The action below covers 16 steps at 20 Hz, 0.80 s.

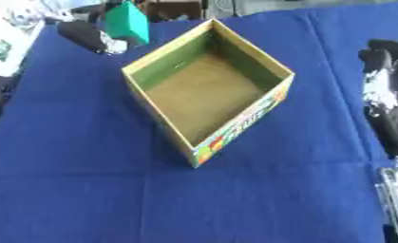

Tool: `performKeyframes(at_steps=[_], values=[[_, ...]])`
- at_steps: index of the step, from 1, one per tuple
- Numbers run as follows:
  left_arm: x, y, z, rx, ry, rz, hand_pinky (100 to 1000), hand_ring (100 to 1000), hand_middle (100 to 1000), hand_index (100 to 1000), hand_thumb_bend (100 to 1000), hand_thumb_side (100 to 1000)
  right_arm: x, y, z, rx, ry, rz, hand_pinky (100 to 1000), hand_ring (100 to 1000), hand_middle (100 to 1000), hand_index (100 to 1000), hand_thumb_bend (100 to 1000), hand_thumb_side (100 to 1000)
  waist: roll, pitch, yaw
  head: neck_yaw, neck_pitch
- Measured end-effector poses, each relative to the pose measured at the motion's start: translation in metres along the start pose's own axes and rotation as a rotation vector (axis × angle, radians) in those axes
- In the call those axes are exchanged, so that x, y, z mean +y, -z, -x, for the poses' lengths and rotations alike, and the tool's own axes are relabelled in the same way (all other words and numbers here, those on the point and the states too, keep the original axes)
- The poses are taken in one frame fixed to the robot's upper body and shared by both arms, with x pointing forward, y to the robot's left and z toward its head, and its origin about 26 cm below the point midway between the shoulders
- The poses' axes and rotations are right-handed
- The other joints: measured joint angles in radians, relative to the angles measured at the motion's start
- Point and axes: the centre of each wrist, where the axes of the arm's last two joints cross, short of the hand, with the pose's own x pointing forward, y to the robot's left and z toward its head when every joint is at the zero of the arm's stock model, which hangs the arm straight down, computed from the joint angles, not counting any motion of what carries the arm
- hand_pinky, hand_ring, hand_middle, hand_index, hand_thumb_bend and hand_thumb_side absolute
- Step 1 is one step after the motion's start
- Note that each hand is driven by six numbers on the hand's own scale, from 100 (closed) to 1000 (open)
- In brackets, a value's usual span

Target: Pick up objects on the table and place them in the box.

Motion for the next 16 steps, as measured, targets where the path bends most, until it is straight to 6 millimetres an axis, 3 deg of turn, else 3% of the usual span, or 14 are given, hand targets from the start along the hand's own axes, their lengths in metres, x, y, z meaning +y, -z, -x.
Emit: performKeyframes(at_steps=[4, 16], values=[[-0.001, 0.012, -0.012, -0.027, -0.007, -0.01, 395, 576, 628, 725, 100, 593, 0.001, 0.003, -0.002, -0.017, 0.009, 0.002, 786, 732, 584, 726, 100, 599, 0.002, 0.009, -0.014, 0.009, -0.008], [-0.039, 0.055, -0.051, 0.0, 0.0, 0.023, 406, 588, 622, 725, 100, 572, 0.002, 0.009, -0.004, -0.053, 0.027, 0.019, 785, 732, 585, 726, 100, 595, 0.0, 0.024, -0.034, 0.034, -0.029]])
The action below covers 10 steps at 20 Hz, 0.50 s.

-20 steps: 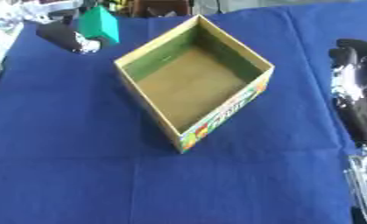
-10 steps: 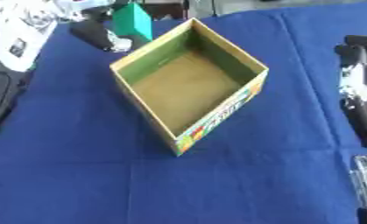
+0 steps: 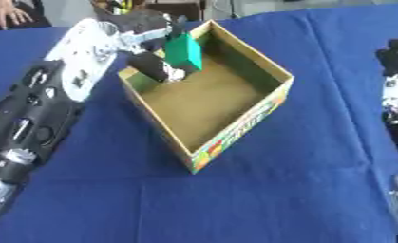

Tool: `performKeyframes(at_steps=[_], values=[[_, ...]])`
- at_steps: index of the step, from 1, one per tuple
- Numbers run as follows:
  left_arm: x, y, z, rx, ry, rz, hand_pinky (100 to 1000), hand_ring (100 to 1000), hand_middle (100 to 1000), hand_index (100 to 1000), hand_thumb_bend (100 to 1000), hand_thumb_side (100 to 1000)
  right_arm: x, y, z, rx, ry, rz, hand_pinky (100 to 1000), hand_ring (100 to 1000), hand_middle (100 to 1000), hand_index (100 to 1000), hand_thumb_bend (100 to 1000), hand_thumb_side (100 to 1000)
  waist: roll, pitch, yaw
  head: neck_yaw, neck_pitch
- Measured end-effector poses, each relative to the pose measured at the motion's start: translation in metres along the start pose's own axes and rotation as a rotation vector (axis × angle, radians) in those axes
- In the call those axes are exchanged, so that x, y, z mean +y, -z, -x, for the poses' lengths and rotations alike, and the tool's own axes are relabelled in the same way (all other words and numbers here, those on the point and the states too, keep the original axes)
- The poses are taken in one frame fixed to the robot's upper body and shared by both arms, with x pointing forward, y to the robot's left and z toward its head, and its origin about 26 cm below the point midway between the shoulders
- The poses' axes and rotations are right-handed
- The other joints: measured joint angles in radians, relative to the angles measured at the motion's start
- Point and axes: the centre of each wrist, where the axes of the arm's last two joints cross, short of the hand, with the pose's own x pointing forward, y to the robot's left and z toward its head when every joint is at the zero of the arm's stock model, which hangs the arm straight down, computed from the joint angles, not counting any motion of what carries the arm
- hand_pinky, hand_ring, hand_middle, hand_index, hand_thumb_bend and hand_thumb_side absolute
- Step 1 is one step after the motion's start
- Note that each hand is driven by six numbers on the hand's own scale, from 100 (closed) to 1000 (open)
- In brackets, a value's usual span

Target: Pick up objects on the table and place them in the box.

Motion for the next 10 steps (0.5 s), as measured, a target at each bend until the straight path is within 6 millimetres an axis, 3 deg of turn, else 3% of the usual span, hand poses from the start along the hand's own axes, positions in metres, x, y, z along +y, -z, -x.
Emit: performKeyframes(at_steps=[7, 10], values=[[-0.028, 0.015, -0.014, 0.013, 0.043, 0.056, 430, 609, 647, 749, 100, 584, 0.001, 0.002, -0.001, -0.01, 0.005, 0.005, 787, 732, 585, 727, 100, 595, -0.001, 0.002, -0.004, 0.006, -0.007], [-0.039, 0.02, -0.018, 0.006, 0.058, 0.077, 470, 653, 705, 829, 100, 641, 0.001, 0.002, -0.001, -0.01, 0.005, 0.005, 787, 732, 585, 726, 100, 596, -0.001, 0.007, -0.008, 0.007, -0.011]])
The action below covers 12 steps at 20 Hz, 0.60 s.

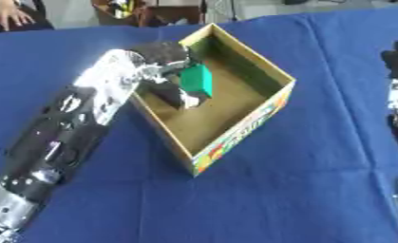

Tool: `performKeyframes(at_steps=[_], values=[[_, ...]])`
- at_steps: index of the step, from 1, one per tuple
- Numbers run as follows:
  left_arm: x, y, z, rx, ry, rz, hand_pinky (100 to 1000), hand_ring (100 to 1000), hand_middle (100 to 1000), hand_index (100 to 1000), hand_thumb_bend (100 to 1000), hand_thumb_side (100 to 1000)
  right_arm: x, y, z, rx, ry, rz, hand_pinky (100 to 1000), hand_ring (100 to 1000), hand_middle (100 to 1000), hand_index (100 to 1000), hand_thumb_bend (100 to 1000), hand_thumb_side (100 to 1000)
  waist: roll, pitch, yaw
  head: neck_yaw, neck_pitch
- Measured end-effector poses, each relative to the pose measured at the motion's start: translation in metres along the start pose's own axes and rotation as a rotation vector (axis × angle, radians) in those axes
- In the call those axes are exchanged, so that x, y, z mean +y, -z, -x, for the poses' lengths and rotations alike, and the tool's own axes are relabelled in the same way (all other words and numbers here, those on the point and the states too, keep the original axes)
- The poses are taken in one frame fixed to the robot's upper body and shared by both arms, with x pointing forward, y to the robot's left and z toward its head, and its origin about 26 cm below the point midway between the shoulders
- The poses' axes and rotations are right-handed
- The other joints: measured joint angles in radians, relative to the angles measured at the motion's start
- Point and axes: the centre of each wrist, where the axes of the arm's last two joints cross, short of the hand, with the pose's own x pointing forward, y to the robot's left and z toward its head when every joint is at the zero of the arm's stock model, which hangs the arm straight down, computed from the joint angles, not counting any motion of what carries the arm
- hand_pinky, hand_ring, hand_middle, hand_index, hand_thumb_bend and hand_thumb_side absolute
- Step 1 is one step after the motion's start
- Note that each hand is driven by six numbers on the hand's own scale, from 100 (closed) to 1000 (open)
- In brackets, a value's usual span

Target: Pick up objects on the table and place them in the box.

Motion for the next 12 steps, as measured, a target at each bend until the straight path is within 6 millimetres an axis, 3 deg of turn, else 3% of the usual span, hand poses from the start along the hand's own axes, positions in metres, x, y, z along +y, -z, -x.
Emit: performKeyframes(at_steps=[3, 4, 5, 6, 7, 8, 9, 10, 12], values=[[-0.0047, 0.0031, -0.0013, -0.008, 0.018, 0.006, 535, 757, 798, 982, 100, 813, 0.0, 0.0, 0.0, 0.001, 0.0, -0.001, 788, 732, 585, 726, 100, 596, 0.0, 0.0, -0.001, 0.0, -0.002], [-0.0048, 0.0031, -0.0012, -0.006, 0.026, 0.004, 557, 773, 815, 997, 100, 843, 0.0001, 0.0, 0.0, 0.002, 0.0, -0.002, 788, 732, 585, 725, 100, 596, 0.0, 0.0, -0.001, 0.0, -0.002], [-0.0047, 0.0031, -0.0012, -0.004, 0.035, 0.0, 637, 834, 881, 1000, 100, 921, 0.0001, 0.0, 0.0, 0.002, 0.0, -0.003, 788, 732, 585, 725, 100, 596, 0.0, 0.0, -0.001, 0.0, -0.002], [-0.0046, 0.0031, -0.0012, 0.0, 0.043, -0.003, 696, 878, 932, 1000, 160, 961, 0.0002, -0.0001, 0.0, 0.003, 0.0, -0.004, 789, 732, 585, 725, 100, 596, 0.0, 0.0, 0.0, 0.001, -0.002], [-0.0045, 0.0031, -0.0013, 0.004, 0.052, -0.007, 707, 878, 932, 1000, 160, 961, 0.0005, -0.0001, 0.0, 0.004, 0.001, -0.005, 789, 732, 584, 725, 100, 594, 0.0, 0.0, 0.0, 0.001, -0.002], [-0.0044, 0.003, -0.0013, 0.009, 0.061, -0.011, 737, 909, 979, 1000, 377, 1000, 0.0011, -0.0003, -0.0001, 0.005, 0.002, -0.008, 789, 733, 584, 725, 100, 595, 0.0, 0.0, 0.0, 0.001, -0.002], [-0.0043, 0.003, -0.0012, 0.014, 0.068, -0.016, 737, 909, 979, 1000, 377, 1000, 0.0016, -0.0004, -0.0002, 0.006, 0.004, -0.01, 789, 733, 584, 725, 100, 595, 0.0, 0.0, 0.0, 0.001, -0.003], [-0.0041, 0.0028, -0.0009, 0.022, 0.072, -0.023, 760, 924, 997, 1000, 476, 1000, 0.0018, -0.0005, -0.0002, 0.007, 0.005, -0.012, 789, 733, 585, 725, 100, 595, 0.0, 0.0, 0.0, 0.001, -0.003], [-0.0031, 0.0022, -0.0005, 0.038, 0.082, -0.041, 769, 933, 1000, 1000, 536, 1000, 0.0018, -0.0005, -0.0002, 0.008, 0.006, -0.013, 789, 733, 584, 725, 100, 596, 0.0, 0.0, 0.0, 0.001, -0.003]])
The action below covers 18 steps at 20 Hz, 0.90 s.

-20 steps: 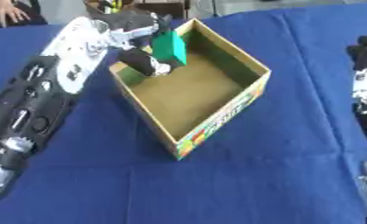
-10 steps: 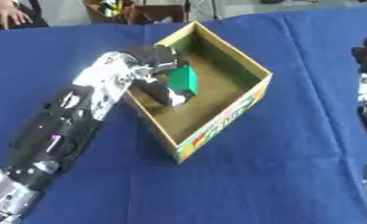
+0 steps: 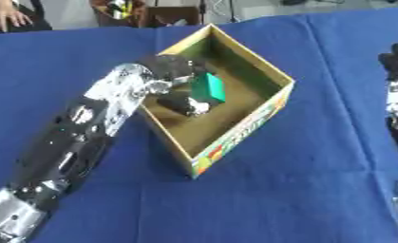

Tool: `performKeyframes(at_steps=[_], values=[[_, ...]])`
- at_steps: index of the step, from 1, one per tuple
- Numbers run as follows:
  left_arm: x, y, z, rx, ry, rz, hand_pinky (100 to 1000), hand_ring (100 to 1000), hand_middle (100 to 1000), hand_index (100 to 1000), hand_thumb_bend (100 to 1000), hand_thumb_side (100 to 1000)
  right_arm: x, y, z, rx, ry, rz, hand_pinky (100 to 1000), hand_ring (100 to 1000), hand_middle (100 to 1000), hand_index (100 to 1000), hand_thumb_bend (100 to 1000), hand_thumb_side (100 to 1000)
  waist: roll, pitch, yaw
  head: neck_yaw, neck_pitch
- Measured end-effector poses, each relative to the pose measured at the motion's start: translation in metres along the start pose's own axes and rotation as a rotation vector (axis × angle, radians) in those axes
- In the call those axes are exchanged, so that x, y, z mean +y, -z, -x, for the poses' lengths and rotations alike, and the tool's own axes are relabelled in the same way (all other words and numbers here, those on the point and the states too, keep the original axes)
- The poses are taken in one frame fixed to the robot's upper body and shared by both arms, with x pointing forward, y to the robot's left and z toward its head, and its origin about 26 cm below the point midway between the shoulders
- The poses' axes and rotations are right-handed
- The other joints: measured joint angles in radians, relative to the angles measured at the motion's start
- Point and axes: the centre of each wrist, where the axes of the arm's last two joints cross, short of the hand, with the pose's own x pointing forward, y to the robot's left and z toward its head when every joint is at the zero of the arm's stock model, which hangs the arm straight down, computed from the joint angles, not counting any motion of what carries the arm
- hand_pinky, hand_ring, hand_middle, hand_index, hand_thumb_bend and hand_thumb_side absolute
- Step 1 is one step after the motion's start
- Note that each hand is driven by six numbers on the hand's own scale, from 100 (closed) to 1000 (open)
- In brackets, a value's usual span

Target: Pick up objects on the table and place them in the box.

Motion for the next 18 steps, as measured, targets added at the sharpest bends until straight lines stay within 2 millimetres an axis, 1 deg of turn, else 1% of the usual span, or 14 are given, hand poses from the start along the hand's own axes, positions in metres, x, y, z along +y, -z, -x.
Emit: performKeyframes(at_steps=[1, 4, 6, 8, 10, 12, 13, 14, 15, 18], values=[[0.002, -0.001, 0.0, 0.011, 0.004, -0.017, 768, 933, 1000, 1000, 552, 1000, 0.0, 0.0, 0.0, 0.0, 0.0, -0.001, 789, 733, 584, 725, 100, 598, 0.0, -0.001, 0.001, 0.0, 0.0], [0.005, -0.002, 0.0, 0.033, 0.011, -0.065, 762, 928, 994, 1000, 562, 1000, 0.0, 0.0, 0.0, 0.002, 0.001, -0.003, 790, 733, 585, 725, 100, 597, 0.0, -0.005, 0.004, 0.0, 0.0], [0.008, -0.004, 0.0, 0.035, 0.013, -0.097, 756, 923, 987, 1000, 554, 1000, 0.0, 0.0, 0.0, 0.004, 0.001, -0.005, 790, 733, 585, 725, 100, 597, 0.0, -0.008, 0.005, -0.001, 0.0], [0.012, -0.006, 0.0, 0.029, 0.014, -0.127, 742, 911, 971, 1000, 514, 1000, 0.0, 0.0, 0.0, 0.005, 0.001, -0.005, 790, 733, 585, 725, 100, 598, -0.001, -0.01, 0.006, -0.002, 0.0], [0.016, -0.01, 0.002, 0.022, 0.007, -0.165, 702, 879, 930, 1000, 405, 1000, 0.0, -0.001, 0.0, 0.006, 0.001, -0.005, 790, 733, 585, 725, 100, 597, -0.002, -0.012, 0.01, -0.003, 0.0], [0.026, -0.018, 0.007, 0.02, -0.003, -0.227, 653, 838, 881, 1000, 287, 1000, -0.001, -0.002, 0.001, 0.011, -0.001, -0.005, 790, 734, 586, 725, 100, 596, -0.004, -0.016, 0.016, -0.01, 0.0], [0.031, -0.022, 0.01, 0.022, -0.01, -0.264, 636, 808, 827, 972, 180, 1000, -0.001, -0.003, 0.001, 0.014, -0.002, -0.004, 790, 734, 586, 725, 100, 595, -0.005, -0.019, 0.02, -0.013, 0.001], [0.036, -0.027, 0.013, 0.025, -0.019, -0.302, 626, 786, 799, 948, 133, 1000, -0.001, -0.003, 0.001, 0.014, -0.002, -0.003, 790, 734, 587, 725, 100, 595, -0.006, -0.022, 0.024, -0.016, 0.001], [0.042, -0.033, 0.017, 0.028, -0.032, -0.347, 603, 756, 769, 924, 100, 1000, -0.001, -0.003, 0.001, 0.014, -0.002, -0.001, 790, 733, 587, 725, 100, 594, -0.006, -0.025, 0.027, -0.02, 0.002], [0.051, -0.05, 0.028, 0.04, -0.077, -0.468, 565, 719, 744, 887, 100, 1000, -0.002, -0.003, 0.001, 0.009, -0.002, 0.007, 790, 734, 587, 726, 100, 594, -0.012, -0.026, 0.034, -0.031, 0.008]])
